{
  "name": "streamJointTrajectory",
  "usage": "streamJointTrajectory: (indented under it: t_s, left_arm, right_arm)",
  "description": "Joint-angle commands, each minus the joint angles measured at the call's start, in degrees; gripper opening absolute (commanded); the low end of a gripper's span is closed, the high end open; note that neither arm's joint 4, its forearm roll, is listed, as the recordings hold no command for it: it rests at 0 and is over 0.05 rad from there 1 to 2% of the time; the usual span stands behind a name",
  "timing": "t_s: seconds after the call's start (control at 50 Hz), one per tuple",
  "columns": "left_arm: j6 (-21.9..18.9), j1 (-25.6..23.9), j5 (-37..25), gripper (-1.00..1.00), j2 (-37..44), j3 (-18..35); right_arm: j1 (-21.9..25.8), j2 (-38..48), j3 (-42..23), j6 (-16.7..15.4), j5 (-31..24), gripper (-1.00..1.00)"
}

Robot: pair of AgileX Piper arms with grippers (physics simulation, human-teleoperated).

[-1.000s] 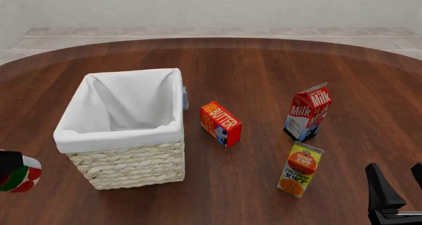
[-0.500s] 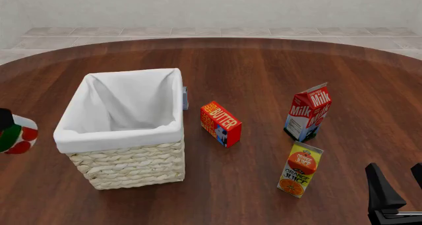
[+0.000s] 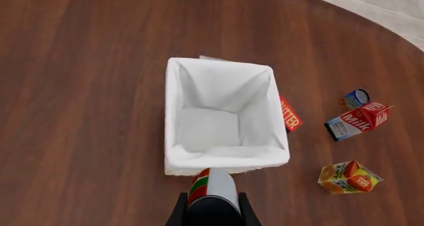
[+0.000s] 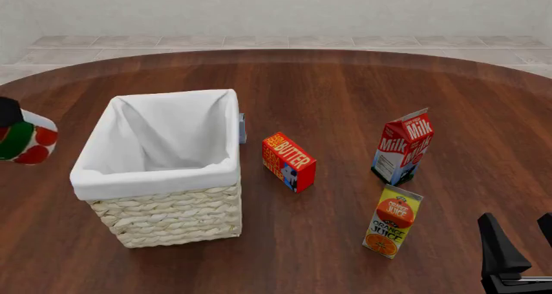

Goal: Pick up the tomato sauce, and put it in the basket.

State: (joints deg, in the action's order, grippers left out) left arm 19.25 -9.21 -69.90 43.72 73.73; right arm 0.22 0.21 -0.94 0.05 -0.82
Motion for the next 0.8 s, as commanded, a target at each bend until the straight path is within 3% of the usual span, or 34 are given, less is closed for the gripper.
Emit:
streamJointTrajectory:
  t_s: [0.02, 0.44, 0.68, 0.72, 0.8]
  left_arm:
    - [-0.4, -1.8, 0.0, -1.00, 2.8, 2.8]
    - [-0.9, -3.6, 2.5, -1.00, 9.5, 6.2]
    - [-0.5, -4.3, 6.3, -1.00, 11.1, 3.4]
    - [-0.4, -4.5, 8.1, -1.00, 11.0, 1.0]
    - [-0.3, -4.6, 8.5, -1.00, 12.5, 2.0]
  right_arm:
    - [-0.1, 0.0, 0.1, 0.0, 0.1, 1.00]
    - [-0.1, 0.0, 0.1, 0.0, 0.1, 1.00]
    - [-0.1, 0.0, 0.1, 0.0, 0.1, 1.00]
    - [-0.1, 0.0, 0.1, 0.0, 0.1, 1.00]
    - [-0.1, 0.0, 0.1, 0.0, 0.1, 1.00]
